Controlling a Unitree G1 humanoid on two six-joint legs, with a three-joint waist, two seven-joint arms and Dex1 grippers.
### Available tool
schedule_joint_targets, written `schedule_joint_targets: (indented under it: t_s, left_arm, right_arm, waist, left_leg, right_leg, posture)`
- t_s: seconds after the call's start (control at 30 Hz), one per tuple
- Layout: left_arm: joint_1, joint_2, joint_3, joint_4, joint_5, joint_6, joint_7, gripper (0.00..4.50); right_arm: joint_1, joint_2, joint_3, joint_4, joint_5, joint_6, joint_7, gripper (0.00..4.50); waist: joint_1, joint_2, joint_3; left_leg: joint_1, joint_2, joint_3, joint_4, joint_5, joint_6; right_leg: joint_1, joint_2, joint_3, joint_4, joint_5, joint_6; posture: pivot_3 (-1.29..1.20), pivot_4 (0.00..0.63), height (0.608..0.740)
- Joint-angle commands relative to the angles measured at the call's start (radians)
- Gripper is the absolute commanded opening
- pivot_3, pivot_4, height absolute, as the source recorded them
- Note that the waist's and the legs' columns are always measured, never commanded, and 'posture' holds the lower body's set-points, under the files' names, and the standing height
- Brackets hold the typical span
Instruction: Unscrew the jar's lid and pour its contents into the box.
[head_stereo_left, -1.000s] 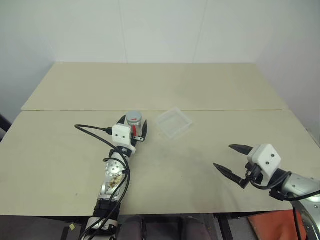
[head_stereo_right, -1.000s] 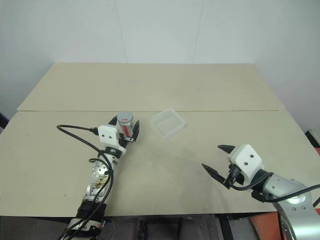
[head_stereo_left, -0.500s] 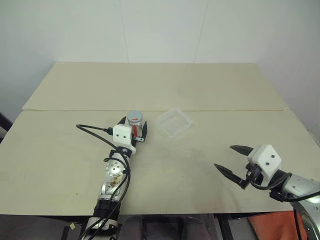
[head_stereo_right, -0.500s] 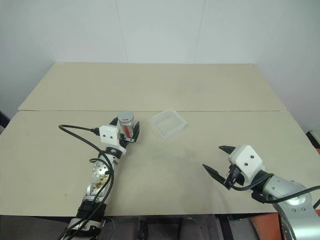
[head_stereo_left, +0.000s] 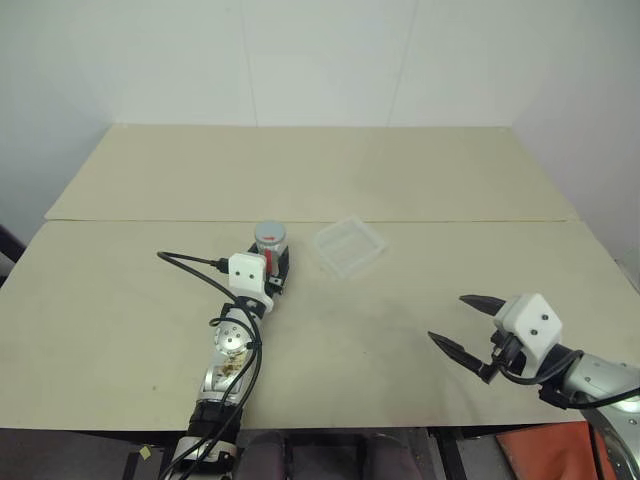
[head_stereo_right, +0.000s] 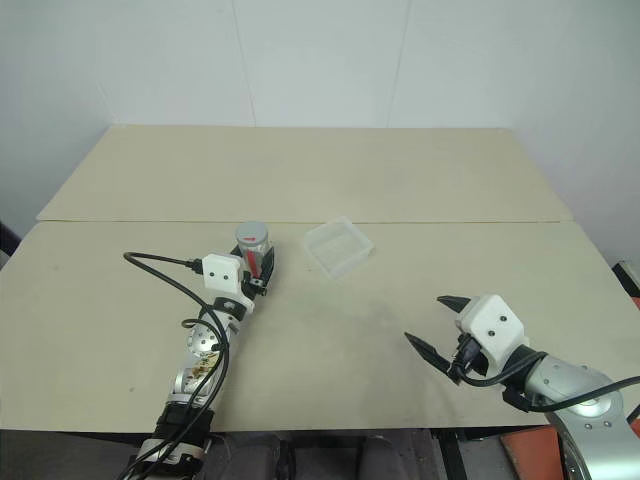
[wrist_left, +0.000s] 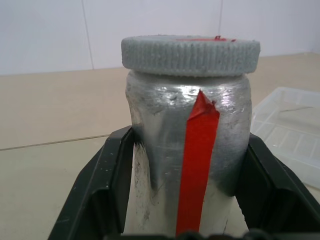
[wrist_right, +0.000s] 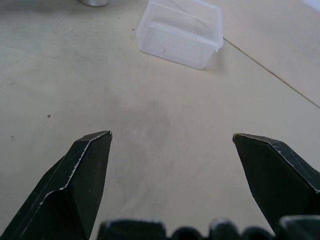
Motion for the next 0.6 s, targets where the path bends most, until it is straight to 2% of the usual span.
schedule_joint_targets:
  t_s: [0.03,0.33,0.6]
  left_arm:
    - [-0.011,-0.003,0.004,-0.015,-0.021,-0.003,-0.010,2.50]
    - [-0.016,0.000,0.004,-0.167,-0.129,0.081,-0.086,2.46]
    - [-0.001,0.049,-0.027,-0.275,-0.149,0.203,-0.155,2.40]
  right_arm:
    - [-0.010,0.000,-0.038,-0.041,0.010,0.001,-0.013,4.50]
    - [-0.128,0.008,0.002,-0.080,0.055,0.069,-0.059,4.50]
    - [-0.480,0.134,0.146,-0.141,0.221,0.318,-0.229,4.50]
  waist:
    - [0.000,0.000,0.000]
    - [-0.001,0.000,0.000]
    - [-0.005,0.000,0.001]
  left_leg:
    - [0.000,0.000,0.000,0.000,0.000,0.000]
    - [-0.002,0.000,0.000,0.000,0.000,0.000]
    - [-0.002,0.000,-0.001,0.000,0.000,0.000]
  right_leg:
    - [0.000,0.000,0.000,0.000,0.000,0.000]
    - [-0.001,0.000,0.000,0.000,0.000,0.000]
    - [-0.002,0.000,0.000,0.000,0.000,0.000]
  posture:
    - [0.00,0.150,0.740]
    - [0.00,0.150,0.740]
    - [0.00,0.150,0.740]
